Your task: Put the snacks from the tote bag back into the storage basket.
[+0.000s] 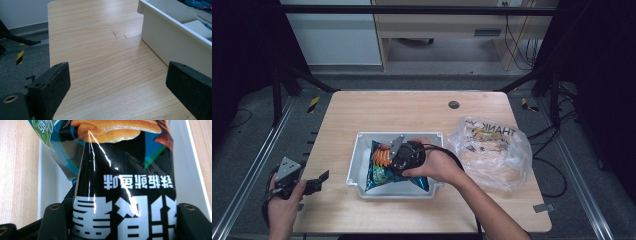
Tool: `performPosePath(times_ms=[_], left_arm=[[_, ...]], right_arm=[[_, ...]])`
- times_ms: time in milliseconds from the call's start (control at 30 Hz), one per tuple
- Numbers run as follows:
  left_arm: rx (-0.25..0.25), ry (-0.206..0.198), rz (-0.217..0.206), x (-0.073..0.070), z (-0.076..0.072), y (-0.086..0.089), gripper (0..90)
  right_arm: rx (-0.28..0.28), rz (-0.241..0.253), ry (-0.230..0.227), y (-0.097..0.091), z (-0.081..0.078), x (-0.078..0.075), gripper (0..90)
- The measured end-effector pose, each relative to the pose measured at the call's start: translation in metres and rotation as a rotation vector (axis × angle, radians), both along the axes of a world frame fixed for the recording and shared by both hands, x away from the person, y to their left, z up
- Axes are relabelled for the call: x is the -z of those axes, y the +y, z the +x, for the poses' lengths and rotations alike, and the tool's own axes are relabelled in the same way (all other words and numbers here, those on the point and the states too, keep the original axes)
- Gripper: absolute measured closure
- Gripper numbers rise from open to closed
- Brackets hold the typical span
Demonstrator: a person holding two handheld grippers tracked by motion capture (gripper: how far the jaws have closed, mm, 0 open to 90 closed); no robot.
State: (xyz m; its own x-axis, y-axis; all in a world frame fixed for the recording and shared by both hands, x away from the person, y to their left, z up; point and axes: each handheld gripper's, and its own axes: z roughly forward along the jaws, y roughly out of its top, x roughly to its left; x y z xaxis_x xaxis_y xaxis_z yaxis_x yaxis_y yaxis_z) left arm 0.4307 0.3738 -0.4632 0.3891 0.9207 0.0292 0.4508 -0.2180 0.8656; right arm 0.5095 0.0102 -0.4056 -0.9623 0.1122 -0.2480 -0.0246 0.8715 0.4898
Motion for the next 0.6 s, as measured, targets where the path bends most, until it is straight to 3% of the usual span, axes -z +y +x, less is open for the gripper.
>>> performPosePath(times_ms=[600], left_arm=[[0.001,0.000,0.002,0.0000,0.0000,-0.0001,5.3]], right_arm=[[0.022,-0.021,0.013,-0.0002,0.0080,0.0076,39.5]])
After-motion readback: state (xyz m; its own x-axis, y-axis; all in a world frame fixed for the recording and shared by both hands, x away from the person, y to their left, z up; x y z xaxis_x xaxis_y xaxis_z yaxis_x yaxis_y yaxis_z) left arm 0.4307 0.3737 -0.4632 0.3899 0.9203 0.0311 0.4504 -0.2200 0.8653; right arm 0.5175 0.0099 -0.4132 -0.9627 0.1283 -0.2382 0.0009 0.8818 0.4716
